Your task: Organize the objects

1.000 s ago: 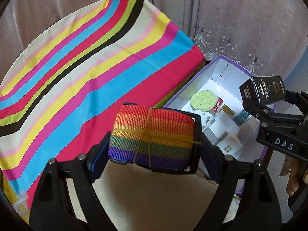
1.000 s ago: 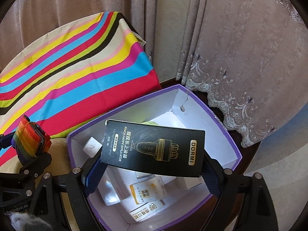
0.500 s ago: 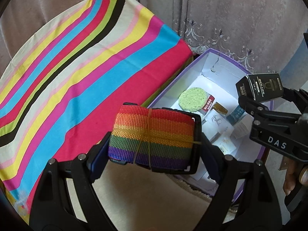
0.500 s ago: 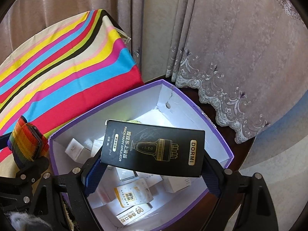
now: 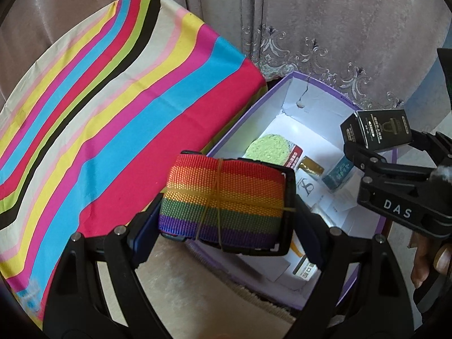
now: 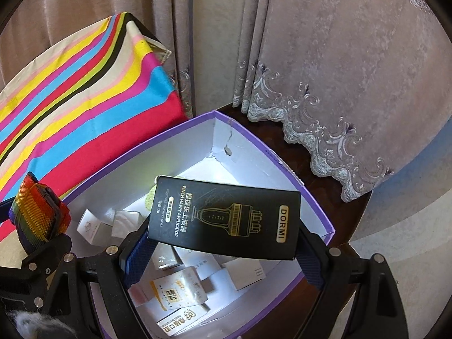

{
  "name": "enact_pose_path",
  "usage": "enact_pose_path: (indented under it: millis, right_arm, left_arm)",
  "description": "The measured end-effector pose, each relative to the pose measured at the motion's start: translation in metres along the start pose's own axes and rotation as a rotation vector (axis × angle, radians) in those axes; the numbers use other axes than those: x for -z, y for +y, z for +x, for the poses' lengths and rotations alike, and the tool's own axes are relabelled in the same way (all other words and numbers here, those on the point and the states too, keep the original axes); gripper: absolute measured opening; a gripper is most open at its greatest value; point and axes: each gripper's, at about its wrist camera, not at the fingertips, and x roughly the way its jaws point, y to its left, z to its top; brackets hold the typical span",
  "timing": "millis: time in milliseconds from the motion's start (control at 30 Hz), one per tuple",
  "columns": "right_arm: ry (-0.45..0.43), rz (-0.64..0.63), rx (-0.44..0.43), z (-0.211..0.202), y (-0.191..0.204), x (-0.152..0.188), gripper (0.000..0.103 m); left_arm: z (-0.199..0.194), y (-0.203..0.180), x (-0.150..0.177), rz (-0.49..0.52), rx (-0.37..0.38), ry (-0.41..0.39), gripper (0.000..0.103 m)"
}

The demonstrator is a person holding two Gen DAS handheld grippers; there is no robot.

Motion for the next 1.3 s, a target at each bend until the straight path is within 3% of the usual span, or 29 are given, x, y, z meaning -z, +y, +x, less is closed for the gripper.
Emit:
enact_pose_path:
  millis: [767,1067,1233,1300]
  right_arm:
    - [0.056,0.048,-0.037,0.016,-0.027,-0.008,0.090]
    - [0.051,0.056,-0.022,-0.008,-0.033,0.003,0.090]
    - [0.052,0.030,-0.006,-0.026,-0.029,0.016,0.090]
    - [0.048,0.021,0.003,-0.035,-0.028,0.021,0.090]
  left_arm:
    - [0.017,-0.021,-0.019,0.006,0.046,0.009,0.092]
    - [0.001,-0.020,0.002,-0.010,0.019,0.033,0.092]
    - [-0.022,-0.018,0.020,-0.043,0.073,0.007,0.094]
    - [-0.031,-0.022,0.028,-0.039,0.029,-0.013,0.099]
